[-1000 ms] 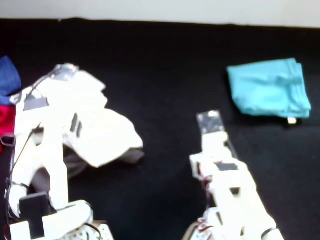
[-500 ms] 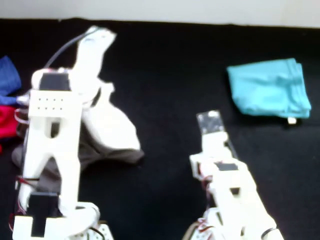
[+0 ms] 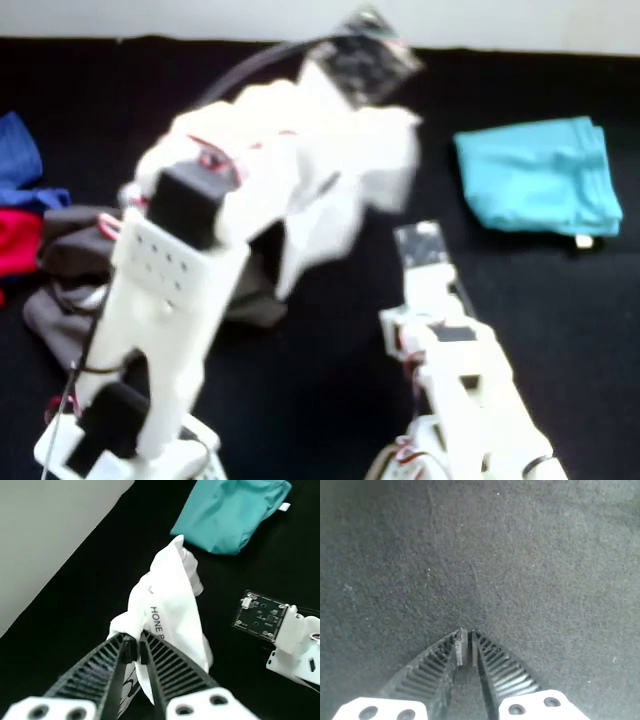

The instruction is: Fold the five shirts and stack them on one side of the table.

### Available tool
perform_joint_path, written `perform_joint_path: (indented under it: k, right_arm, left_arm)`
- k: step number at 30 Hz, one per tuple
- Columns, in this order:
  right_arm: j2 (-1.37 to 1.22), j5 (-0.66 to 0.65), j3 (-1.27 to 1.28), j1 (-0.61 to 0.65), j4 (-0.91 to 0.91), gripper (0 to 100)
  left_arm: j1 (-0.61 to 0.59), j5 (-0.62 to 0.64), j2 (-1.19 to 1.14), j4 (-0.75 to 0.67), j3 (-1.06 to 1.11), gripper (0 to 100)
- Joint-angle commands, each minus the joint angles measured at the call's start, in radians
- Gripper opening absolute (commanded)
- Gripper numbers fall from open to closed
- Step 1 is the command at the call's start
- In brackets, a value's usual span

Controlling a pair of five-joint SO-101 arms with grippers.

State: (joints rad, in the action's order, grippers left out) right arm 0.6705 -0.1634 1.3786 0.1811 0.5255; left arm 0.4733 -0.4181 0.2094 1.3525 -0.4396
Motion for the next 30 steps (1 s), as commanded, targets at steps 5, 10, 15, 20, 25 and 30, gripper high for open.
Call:
perform_joint_path:
  k: [5,10,15,20,25,30]
  right_arm:
    - [0.005,0.0,0.001,0.001,-0.022,3.6]
    - [0.005,0.0,0.001,0.001,-0.022,3.6]
    - [0.005,0.0,0.001,0.001,-0.022,3.6]
    - [0.005,0.002,0.004,0.001,-0.045,3.6]
    - [0.005,0.002,0.004,0.001,-0.045,3.6]
    - [0.005,0.002,0.004,0.001,-0.045,3.6]
  left_arm:
    - [-0.073,-0.003,-0.077,0.04,0.107,6]
    - [-0.16,-0.002,-0.128,0.149,0.13,13]
    - [-0.231,-0.006,-0.188,0.307,0.134,13]
    - [-0.374,-0.006,-0.302,0.379,0.216,13]
    - [-0.521,-0.006,-0.464,0.292,0.351,13]
    - [-0.599,-0.003,-0.536,0.258,0.355,14]
